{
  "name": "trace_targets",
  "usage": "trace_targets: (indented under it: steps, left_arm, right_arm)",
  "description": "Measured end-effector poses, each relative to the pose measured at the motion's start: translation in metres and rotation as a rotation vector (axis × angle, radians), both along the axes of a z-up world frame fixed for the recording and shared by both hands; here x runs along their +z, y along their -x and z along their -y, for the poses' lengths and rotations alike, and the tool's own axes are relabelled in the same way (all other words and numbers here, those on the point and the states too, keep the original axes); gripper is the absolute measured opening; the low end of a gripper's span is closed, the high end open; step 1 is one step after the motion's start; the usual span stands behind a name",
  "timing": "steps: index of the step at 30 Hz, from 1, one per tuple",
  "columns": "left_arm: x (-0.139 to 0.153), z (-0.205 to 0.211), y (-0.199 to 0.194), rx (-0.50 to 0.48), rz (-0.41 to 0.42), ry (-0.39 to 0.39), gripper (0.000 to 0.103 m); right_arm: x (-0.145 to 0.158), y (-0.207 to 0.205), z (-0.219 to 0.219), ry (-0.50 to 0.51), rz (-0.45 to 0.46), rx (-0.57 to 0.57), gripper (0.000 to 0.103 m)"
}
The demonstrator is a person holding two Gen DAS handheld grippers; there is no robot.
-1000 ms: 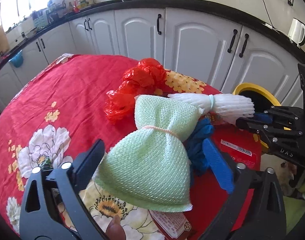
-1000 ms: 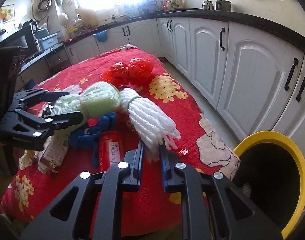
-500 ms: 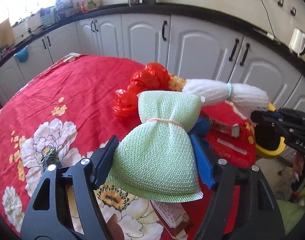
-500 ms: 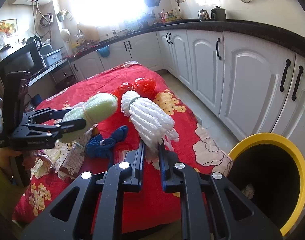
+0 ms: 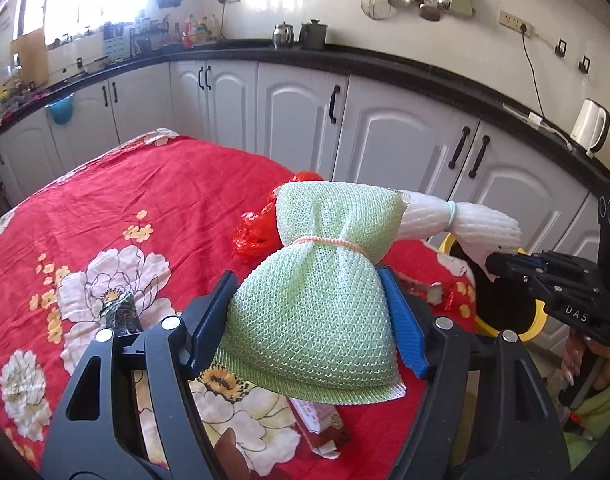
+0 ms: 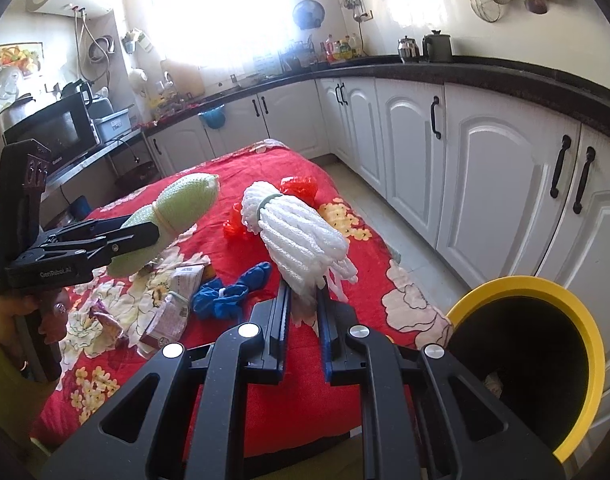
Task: Collect trash
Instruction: 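Carry the mesh sleeve with the right tool over the bin and release it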
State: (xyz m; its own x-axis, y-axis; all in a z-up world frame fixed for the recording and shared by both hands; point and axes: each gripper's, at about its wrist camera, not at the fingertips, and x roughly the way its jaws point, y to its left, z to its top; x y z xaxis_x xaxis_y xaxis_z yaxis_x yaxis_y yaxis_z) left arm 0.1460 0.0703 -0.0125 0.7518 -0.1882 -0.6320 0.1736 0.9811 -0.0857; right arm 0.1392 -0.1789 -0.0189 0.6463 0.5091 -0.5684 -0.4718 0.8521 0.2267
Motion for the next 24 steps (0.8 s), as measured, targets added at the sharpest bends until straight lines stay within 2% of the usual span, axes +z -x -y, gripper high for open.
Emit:
trace_targets:
  steps: [11,24]
  left_arm:
    - [0.026,0.031,0.017,-0.052,0.075,0.012,0.063]
    - [0.038,0.069,0.019,-0.106,0.111,0.034,0.063]
  right_arm:
    - [0.018,0.018,0.028,-0.017,0.042,-0.04,0.012]
    - [0.029,0.03,0.066,-0.024,0.078,-0.113,0.012]
